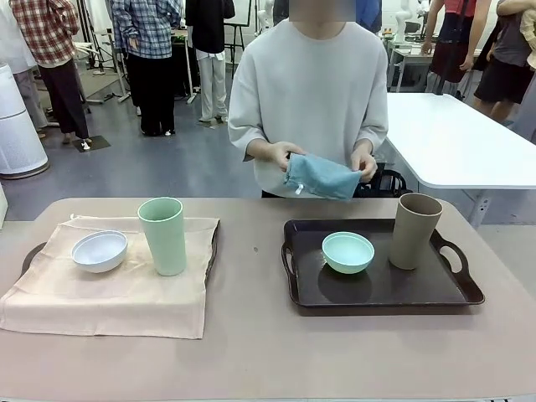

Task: Set up a tray with a mat and arrange the tableware.
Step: Pick up the Picnic Bowl and Reusable plastic cup from the Handle tray in front of the human's position and hold them in the air.

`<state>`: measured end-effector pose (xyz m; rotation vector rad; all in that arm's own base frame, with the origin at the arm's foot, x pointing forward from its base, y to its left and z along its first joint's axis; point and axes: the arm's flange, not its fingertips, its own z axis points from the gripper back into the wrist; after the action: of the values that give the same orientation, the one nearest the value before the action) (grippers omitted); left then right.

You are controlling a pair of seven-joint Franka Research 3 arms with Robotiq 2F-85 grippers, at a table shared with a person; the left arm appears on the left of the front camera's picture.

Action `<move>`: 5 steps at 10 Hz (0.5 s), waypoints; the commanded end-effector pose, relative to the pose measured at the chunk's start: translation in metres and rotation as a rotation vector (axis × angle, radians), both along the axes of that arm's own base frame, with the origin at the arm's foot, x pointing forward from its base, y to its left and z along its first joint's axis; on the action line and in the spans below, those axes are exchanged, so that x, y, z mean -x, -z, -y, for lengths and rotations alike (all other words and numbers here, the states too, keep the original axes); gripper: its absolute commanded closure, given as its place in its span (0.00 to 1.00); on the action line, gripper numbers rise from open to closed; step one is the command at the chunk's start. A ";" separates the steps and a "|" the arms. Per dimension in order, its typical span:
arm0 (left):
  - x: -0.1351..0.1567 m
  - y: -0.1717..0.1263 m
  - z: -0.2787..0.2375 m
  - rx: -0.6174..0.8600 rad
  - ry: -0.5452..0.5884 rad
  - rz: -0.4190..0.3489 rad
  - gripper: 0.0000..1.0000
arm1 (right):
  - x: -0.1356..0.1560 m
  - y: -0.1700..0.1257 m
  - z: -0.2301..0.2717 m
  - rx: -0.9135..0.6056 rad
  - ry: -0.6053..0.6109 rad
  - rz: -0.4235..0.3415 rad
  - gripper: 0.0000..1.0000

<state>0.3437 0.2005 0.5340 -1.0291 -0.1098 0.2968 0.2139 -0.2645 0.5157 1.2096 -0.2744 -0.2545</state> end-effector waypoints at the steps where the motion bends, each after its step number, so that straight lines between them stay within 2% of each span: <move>1: 0.001 0.000 -0.001 0.016 0.002 0.016 0.20 | 0.000 0.000 0.001 -0.013 -0.009 0.027 0.00; 4: 0.000 0.000 0.000 0.000 0.000 0.000 0.20 | 0.000 0.000 0.001 -0.013 -0.009 0.027 0.00; 5: -0.005 -0.001 0.020 -0.086 0.051 0.007 0.20 | 0.000 0.000 0.000 0.000 -0.001 0.000 0.00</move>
<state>0.3467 0.1941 0.5347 -1.0110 -0.1013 0.2816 0.2145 -0.2638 0.5158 1.2081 -0.2726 -0.2533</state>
